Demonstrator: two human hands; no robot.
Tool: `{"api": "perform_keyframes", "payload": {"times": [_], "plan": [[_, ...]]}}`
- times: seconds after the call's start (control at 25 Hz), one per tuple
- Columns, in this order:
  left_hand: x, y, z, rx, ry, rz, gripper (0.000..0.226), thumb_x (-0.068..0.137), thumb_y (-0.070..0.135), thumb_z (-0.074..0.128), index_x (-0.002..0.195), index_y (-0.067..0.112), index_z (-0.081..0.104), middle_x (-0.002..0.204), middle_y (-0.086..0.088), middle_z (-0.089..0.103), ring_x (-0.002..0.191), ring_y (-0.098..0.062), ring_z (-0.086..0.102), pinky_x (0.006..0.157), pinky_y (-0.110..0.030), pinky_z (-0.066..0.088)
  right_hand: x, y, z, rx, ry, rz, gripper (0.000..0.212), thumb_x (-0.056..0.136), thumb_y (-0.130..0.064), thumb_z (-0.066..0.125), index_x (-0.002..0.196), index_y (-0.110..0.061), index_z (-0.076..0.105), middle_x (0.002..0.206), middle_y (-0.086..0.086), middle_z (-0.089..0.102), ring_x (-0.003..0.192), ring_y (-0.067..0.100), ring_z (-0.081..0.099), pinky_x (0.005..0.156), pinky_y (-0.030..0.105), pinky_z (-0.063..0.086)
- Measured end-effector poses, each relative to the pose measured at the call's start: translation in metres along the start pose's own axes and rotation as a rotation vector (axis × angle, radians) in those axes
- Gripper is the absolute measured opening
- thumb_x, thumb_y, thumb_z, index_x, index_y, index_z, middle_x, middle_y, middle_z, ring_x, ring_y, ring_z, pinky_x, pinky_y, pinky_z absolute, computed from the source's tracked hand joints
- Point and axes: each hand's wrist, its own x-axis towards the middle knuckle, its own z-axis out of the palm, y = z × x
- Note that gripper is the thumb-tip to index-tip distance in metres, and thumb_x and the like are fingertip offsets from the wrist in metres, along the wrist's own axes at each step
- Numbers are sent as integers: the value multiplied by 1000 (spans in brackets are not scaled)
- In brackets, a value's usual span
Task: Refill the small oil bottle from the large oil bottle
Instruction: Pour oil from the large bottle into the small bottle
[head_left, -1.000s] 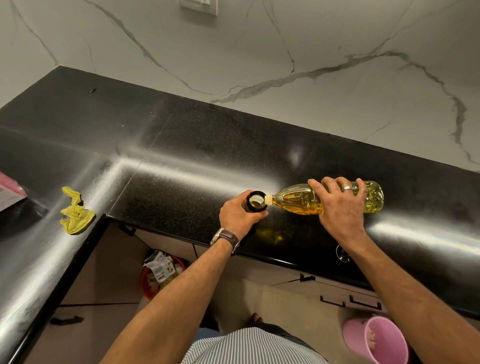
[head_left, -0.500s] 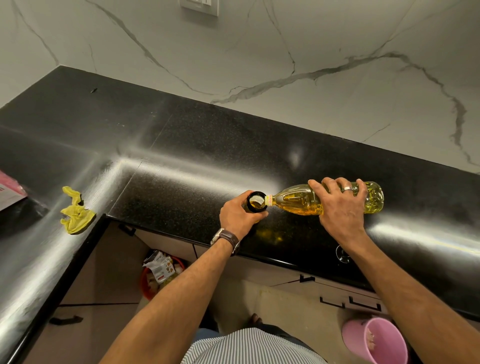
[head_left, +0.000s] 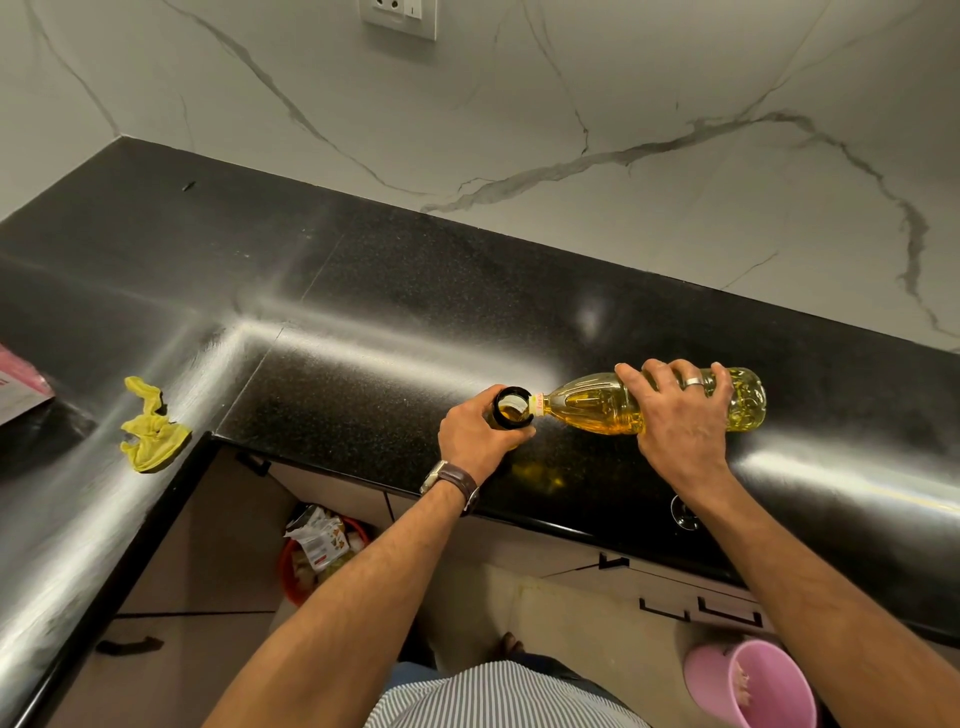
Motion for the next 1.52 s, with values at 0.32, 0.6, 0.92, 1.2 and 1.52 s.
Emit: {"api": "perform_keyframes", "payload": {"times": [0.32,0.6,0.92,1.2,1.52], "plan": [[-1,0,0,0,10,2,56,67,52,91,118,37,73,103,17,77,100,-4,70,90,-37,59,0,0,-1,6,10,-2,82,75,-15,84,147,-33,49,140,7,60,131,36,52,113,66,27],[-1,0,1,9,15,-5,57,66,52,92,118,38,72,103,17,77,100,-5,69,89,-36,59,0,-1,-4,-2,12,-7,82,75,-14,84,147,-33,49,140,8,60,130,37,52,112,66,27],[-2,1,0,-4,27,-9,55,66,49,93,116,39,73,101,18,76,98,-4,69,87,-32,57,1,-1,-5,-12,6,-12,85,73,-15,85,147,-34,48,141,8,60,130,37,52,112,66,27],[-2,2,0,5,25,-7,56,66,50,93,117,38,73,101,18,77,97,-4,69,86,-31,57,1,0,-5,-15,2,-16,85,74,-16,85,148,-33,48,141,8,60,131,37,52,113,67,27],[-2,1,0,7,19,-7,55,68,50,92,117,37,73,102,18,77,99,-4,69,88,-30,57,2,0,-6,-15,-2,-16,84,74,-16,84,148,-34,47,142,7,60,131,37,52,113,66,27]]}}
